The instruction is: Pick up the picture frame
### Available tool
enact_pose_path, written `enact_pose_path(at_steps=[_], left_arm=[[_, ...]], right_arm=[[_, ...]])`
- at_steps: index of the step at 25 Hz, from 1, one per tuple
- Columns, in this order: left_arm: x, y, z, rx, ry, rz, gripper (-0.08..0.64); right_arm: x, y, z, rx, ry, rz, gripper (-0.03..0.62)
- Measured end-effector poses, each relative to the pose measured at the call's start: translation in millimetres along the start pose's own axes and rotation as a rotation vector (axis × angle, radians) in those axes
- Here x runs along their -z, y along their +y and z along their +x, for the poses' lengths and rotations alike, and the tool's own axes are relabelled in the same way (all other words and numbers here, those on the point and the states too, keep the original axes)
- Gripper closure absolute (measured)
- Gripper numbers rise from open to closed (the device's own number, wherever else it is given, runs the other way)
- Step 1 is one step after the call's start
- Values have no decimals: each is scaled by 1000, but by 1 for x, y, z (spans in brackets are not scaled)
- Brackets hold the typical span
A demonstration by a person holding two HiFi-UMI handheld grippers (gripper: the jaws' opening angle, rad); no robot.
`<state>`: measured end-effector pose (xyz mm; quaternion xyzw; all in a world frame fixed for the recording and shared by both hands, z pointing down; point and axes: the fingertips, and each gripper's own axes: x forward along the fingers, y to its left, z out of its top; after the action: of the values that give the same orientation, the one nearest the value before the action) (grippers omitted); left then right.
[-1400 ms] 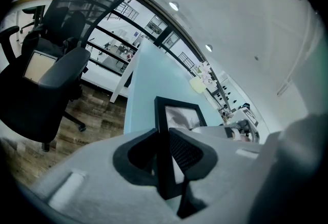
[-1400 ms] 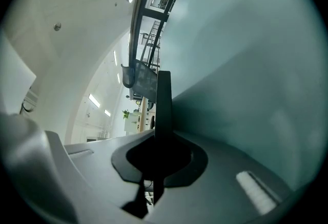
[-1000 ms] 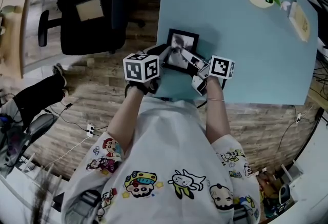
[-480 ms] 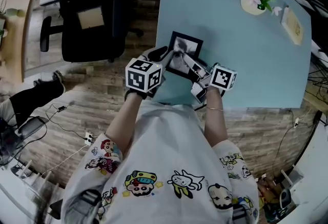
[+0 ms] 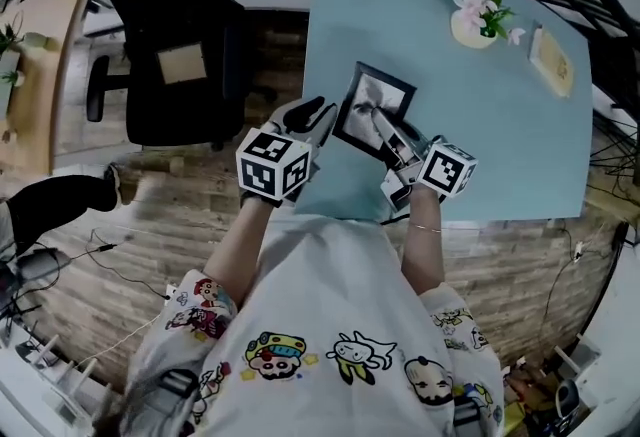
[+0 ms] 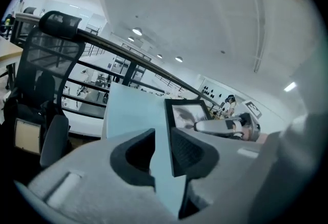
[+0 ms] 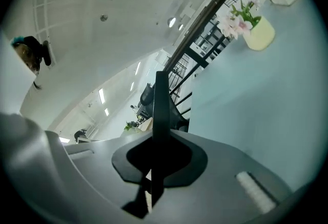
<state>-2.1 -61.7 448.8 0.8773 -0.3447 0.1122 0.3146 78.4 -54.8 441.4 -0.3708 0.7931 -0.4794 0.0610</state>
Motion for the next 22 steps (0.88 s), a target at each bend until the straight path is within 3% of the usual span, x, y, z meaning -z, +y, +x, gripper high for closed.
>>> enact_pose_path(at_steps=[12, 22], left_arm=[[-57, -14, -42, -64, -131, 148, 475], [-73, -18, -70, -161, -185, 255, 520]], right_arm=[[-46, 50, -42, 148, -100, -374, 570], [-60, 70, -67, 288, -153, -663, 571]])
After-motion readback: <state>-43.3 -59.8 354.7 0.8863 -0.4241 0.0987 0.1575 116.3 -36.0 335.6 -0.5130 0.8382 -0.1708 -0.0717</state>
